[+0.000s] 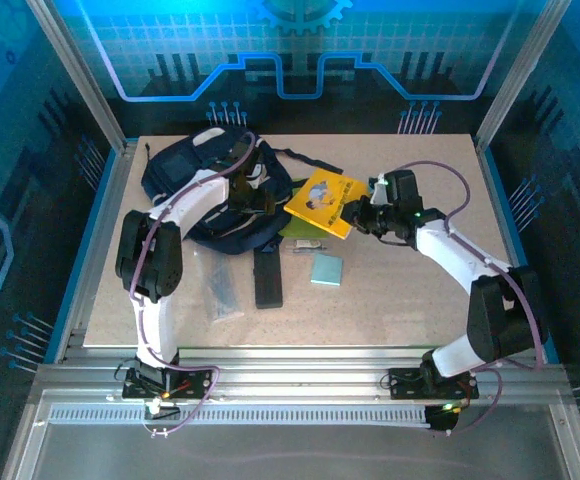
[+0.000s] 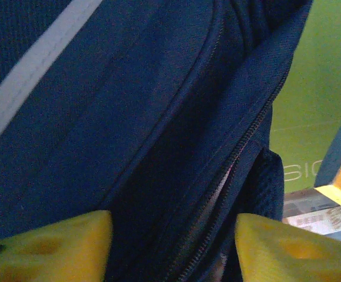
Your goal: Pack books, pencil case, and school supplies into a backpack
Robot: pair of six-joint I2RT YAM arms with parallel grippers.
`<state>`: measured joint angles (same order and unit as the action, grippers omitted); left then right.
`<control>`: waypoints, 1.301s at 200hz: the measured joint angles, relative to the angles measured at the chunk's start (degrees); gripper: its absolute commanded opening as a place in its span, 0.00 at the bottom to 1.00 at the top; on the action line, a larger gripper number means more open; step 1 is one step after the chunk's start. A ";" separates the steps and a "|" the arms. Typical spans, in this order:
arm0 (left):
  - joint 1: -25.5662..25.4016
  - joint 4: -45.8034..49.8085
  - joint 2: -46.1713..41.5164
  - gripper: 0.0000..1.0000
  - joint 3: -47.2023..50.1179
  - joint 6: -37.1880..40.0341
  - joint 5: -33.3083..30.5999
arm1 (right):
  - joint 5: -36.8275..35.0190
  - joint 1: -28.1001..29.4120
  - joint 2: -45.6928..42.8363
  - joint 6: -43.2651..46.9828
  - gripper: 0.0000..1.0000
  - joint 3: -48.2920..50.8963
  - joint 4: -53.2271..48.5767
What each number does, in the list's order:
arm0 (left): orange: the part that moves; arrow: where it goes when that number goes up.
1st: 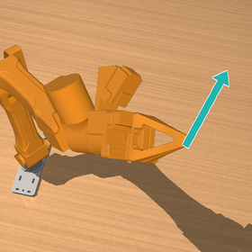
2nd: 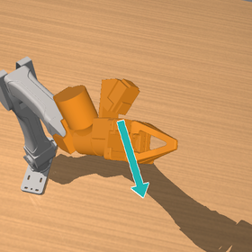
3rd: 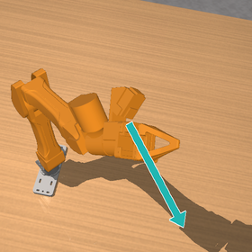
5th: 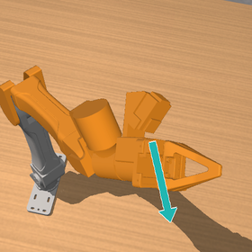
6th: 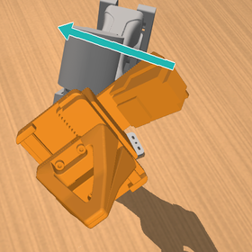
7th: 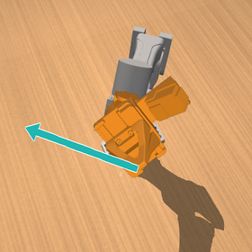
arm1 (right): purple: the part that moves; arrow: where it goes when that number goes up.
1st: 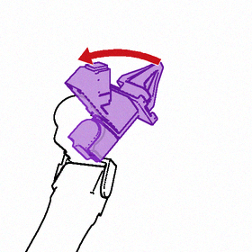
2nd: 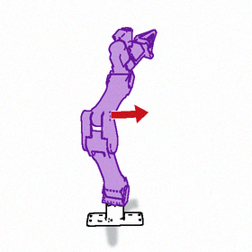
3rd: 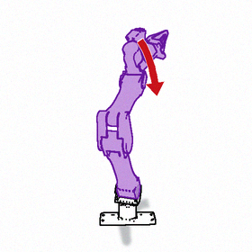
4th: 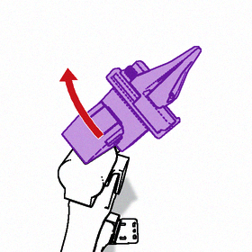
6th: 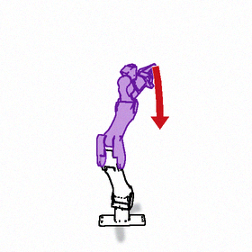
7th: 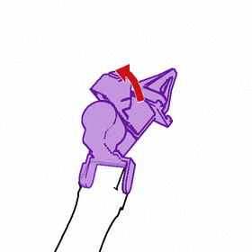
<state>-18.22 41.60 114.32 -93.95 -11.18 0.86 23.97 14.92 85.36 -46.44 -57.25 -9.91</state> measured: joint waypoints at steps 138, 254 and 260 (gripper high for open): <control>0.50 3.72 3.21 0.00 -6.99 1.01 -1.60 | -1.25 0.59 -2.27 -0.17 0.00 0.28 -0.90; 2.25 6.78 -2.58 0.00 -19.32 1.03 -2.99 | -3.39 17.33 31.43 -17.29 0.00 -23.50 17.92; 2.29 6.93 -2.58 0.00 -19.67 1.03 -2.99 | -3.89 18.05 34.21 -18.34 0.00 -26.40 18.49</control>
<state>-15.92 48.53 111.74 -113.62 -10.15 -2.13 20.08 32.97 119.57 -64.77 -83.66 8.58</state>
